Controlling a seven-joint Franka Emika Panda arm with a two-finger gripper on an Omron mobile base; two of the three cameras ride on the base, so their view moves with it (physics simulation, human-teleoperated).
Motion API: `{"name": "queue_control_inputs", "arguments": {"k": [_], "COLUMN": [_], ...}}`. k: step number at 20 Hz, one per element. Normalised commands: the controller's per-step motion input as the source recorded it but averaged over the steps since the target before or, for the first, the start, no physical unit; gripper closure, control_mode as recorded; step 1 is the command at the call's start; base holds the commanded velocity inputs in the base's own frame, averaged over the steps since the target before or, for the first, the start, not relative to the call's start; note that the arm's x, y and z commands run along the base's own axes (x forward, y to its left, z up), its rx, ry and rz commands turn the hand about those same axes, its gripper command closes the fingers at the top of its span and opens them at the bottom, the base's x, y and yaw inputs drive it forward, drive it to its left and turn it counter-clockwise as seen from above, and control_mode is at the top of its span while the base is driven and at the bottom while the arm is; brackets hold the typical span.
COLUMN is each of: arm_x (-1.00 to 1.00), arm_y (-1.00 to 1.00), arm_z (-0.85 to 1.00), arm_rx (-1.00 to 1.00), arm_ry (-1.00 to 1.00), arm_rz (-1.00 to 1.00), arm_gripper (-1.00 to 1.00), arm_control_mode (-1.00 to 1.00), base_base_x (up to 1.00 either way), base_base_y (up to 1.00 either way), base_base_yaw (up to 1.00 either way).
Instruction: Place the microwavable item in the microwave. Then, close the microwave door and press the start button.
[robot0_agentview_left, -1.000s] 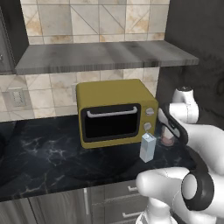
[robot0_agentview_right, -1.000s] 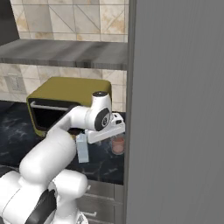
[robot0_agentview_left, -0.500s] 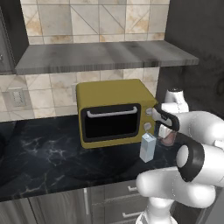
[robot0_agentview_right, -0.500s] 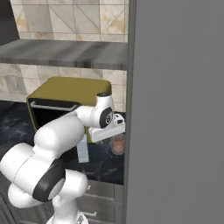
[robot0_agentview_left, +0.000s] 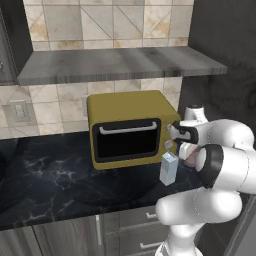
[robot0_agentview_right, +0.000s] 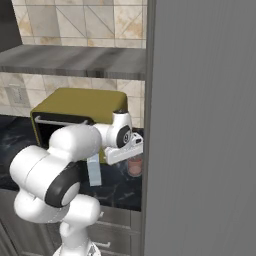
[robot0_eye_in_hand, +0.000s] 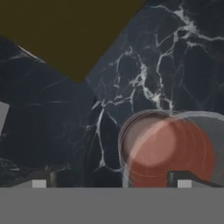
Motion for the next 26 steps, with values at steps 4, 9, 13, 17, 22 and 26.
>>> {"name": "queue_control_inputs", "arguments": {"k": [4,9,13,17,22,26], "arm_x": [0.02,-0.01,-0.14,-0.01,-0.22,-0.68], "arm_y": [0.00,0.00,0.00,0.00,0.00,0.00], "arm_z": [-0.43,-0.48,-0.36,-0.11,0.00,0.66], "arm_rx": [0.00,0.00,0.00,0.00,0.00,-0.03], "arm_ry": [0.00,0.00,0.00,0.00,-0.02,-0.29], "arm_rz": [0.06,0.06,0.07,0.06,0.02,0.00], "arm_gripper": [-1.00,-1.00,1.00,1.00,1.00,1.00], "arm_control_mode": [-1.00,-1.00,-1.00,-1.00,-1.00,-1.00], "base_base_x": [0.00,0.00,0.00,0.00,0.00,0.00], "base_base_y": [0.00,0.00,0.00,0.00,0.00,0.00], "base_base_yaw": [0.00,0.00,0.00,0.00,0.00,0.00]}}
